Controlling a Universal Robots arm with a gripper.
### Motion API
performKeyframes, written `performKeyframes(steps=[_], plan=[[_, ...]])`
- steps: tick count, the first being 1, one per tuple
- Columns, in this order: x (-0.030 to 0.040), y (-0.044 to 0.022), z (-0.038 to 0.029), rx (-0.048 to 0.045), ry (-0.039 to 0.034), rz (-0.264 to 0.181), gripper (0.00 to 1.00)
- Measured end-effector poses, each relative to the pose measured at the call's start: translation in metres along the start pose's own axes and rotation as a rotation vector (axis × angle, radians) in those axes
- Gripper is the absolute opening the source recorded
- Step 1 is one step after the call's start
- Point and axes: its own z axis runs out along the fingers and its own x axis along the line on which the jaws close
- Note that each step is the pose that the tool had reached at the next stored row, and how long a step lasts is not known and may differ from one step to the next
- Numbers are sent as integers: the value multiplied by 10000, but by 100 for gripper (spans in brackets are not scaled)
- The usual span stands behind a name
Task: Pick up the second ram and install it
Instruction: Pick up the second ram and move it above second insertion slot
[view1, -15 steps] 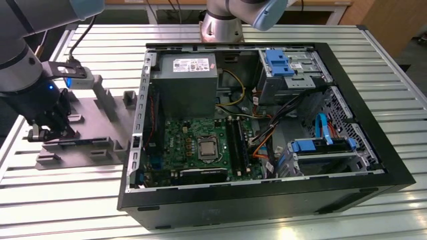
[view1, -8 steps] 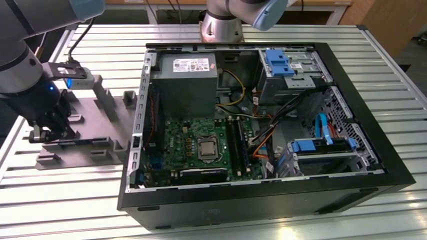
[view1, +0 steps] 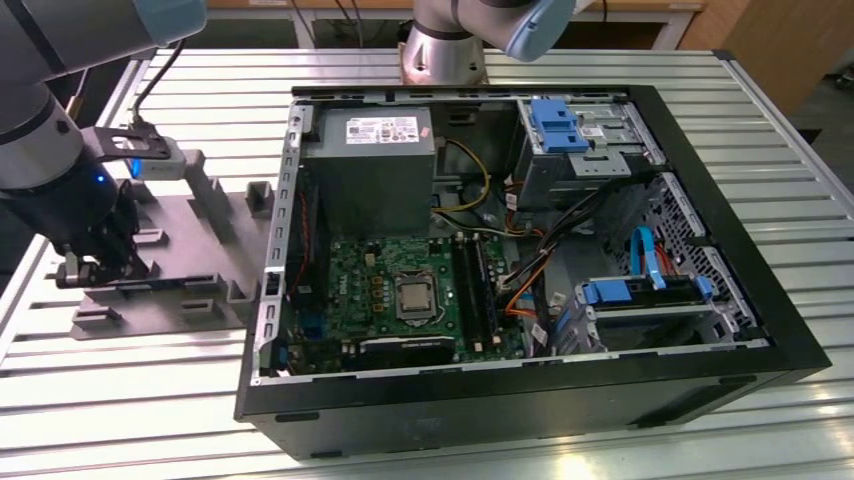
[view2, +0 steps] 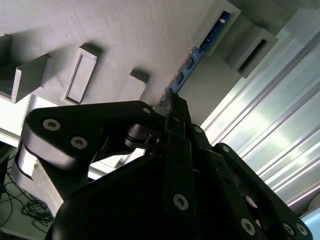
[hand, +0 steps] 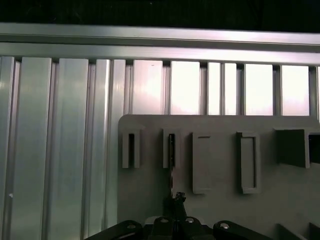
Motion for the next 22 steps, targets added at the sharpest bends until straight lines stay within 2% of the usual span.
performKeyframes(steps=[6,16,19,21,22], plan=[[0,41,30,3,0,-52,11],[0,45,35,1,4,-68,12],[0,45,35,1,4,-69,29],[0,45,35,1,4,-69,29],[0,45,36,2,3,-69,36]])
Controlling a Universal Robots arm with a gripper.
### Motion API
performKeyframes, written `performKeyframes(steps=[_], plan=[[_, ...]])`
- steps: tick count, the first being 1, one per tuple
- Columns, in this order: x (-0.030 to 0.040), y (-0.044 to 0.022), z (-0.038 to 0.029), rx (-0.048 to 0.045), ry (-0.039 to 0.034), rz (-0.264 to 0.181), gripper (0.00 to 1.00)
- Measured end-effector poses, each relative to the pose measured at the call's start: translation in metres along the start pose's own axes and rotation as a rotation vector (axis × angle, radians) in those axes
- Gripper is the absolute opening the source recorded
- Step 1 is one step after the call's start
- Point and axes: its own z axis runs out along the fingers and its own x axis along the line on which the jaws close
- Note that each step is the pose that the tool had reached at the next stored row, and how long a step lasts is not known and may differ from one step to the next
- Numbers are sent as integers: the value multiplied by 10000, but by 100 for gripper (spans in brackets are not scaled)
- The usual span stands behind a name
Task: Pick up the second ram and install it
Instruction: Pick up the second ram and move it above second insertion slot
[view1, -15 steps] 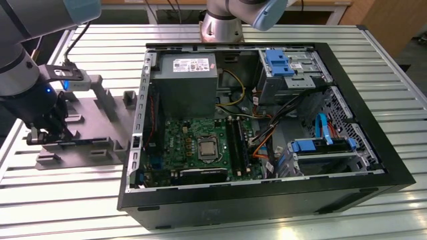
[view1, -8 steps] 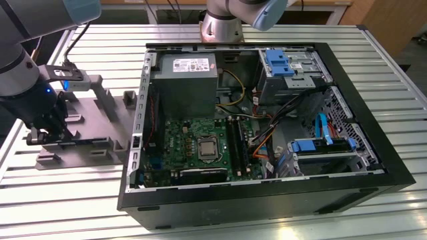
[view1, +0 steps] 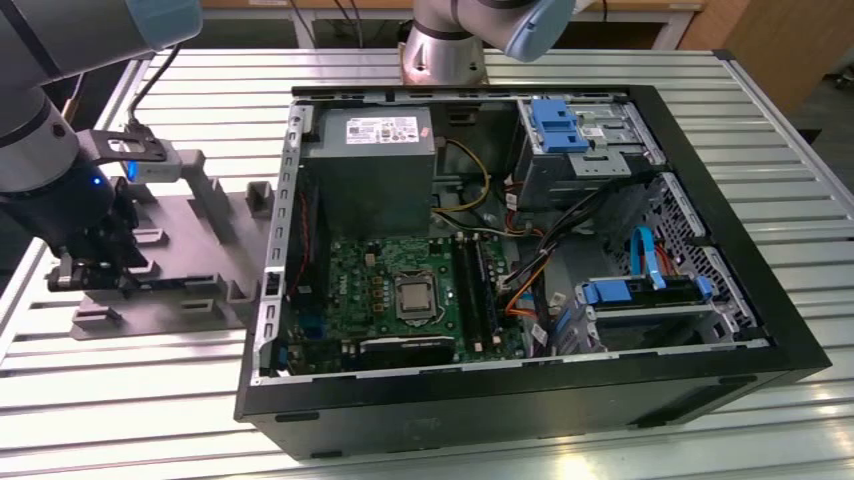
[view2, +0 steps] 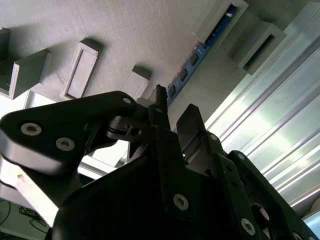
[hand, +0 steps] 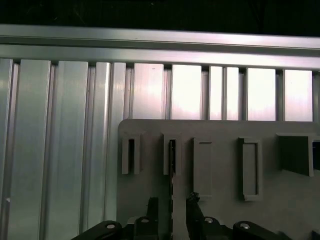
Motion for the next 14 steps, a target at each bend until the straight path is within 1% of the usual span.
performKeyframes(steps=[3,14], plan=[[0,11,22,48,-27,-26,36],[1,50,95,226,-45,-189,36]])
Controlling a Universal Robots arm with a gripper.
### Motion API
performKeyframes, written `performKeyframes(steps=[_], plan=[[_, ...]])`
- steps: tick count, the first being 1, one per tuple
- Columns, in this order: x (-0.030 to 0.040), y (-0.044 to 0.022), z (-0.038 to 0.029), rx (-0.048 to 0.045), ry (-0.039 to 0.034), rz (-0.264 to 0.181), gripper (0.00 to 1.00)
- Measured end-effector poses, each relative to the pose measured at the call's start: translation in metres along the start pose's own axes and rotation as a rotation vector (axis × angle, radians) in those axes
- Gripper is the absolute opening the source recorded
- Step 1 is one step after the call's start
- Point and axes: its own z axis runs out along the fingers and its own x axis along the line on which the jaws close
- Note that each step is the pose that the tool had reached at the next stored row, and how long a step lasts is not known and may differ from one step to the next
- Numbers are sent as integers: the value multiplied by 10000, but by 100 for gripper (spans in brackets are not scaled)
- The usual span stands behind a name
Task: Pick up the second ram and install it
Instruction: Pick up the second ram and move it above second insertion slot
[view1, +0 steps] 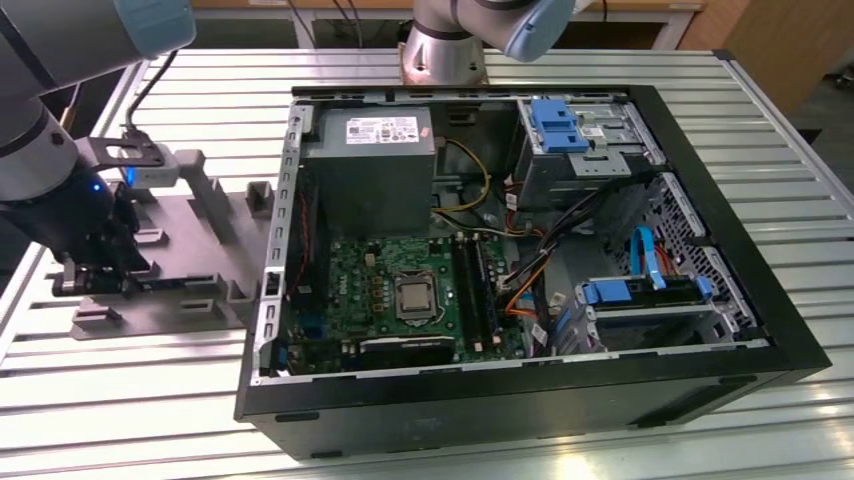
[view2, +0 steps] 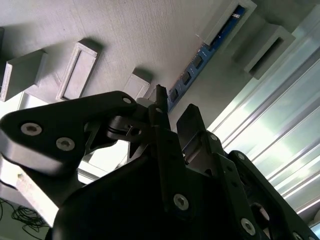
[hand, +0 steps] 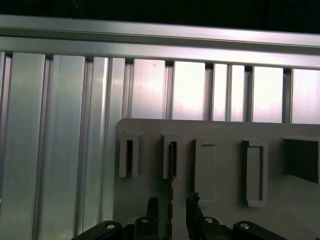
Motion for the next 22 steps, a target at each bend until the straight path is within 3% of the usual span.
performKeyframes(steps=[11,21,22], plan=[[0,39,52,146,-72,-133,36],[0,40,54,148,-71,-140,35],[0,40,54,149,-71,-139,27]])
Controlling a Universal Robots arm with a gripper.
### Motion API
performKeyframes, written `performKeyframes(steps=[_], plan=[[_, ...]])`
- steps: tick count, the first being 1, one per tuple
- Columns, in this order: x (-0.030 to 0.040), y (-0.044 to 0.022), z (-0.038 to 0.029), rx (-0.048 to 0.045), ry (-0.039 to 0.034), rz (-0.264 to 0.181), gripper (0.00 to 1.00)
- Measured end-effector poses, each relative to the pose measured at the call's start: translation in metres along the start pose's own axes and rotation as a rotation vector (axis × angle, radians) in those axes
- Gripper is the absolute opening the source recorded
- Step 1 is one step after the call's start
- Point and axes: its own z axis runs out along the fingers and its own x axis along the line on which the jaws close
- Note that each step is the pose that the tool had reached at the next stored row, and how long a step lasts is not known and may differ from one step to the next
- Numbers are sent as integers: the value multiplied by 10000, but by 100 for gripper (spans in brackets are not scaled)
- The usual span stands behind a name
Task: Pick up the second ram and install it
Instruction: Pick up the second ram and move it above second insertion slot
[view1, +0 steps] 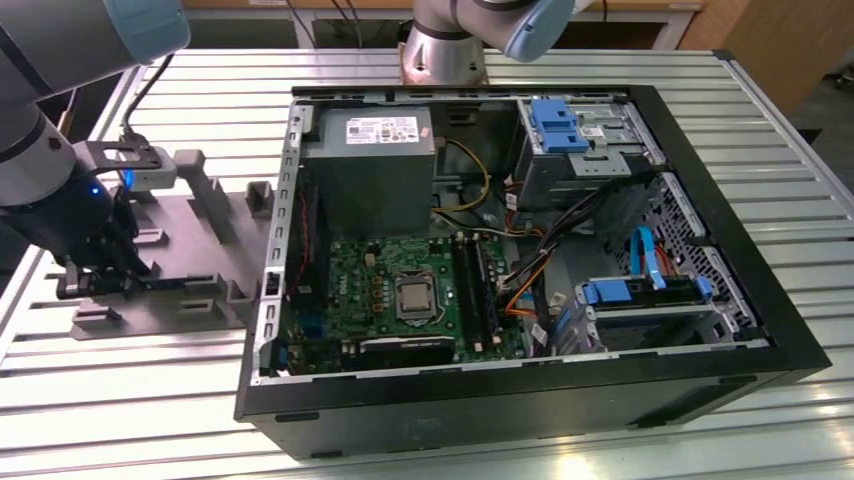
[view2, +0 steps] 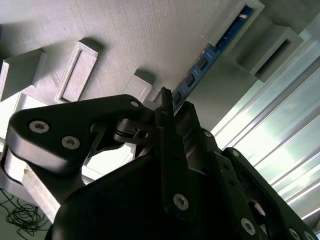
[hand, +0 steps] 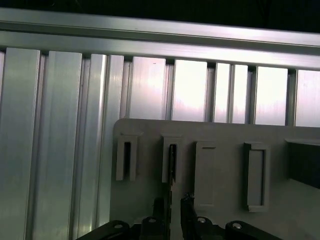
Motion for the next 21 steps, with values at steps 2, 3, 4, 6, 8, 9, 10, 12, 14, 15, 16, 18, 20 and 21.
performKeyframes(steps=[2,3,4,6,8,9,10,12,14,15,16,18,20,21], plan=[[0,0,0,0,0,0,27],[0,0,1,0,-1,0,27],[0,0,1,0,-1,0,26],[0,0,1,0,0,0,19],[0,0,1,0,0,0,19],[0,0,1,0,-1,0,19],[0,0,1,0,0,0,19],[0,0,1,-1,-1,1,18],[0,0,2,0,-1,0,12],[0,0,2,0,-1,0,12],[0,0,2,0,-1,0,12],[0,0,2,0,0,0,12],[0,0,2,0,0,0,12],[0,0,2,-1,0,0,12]])
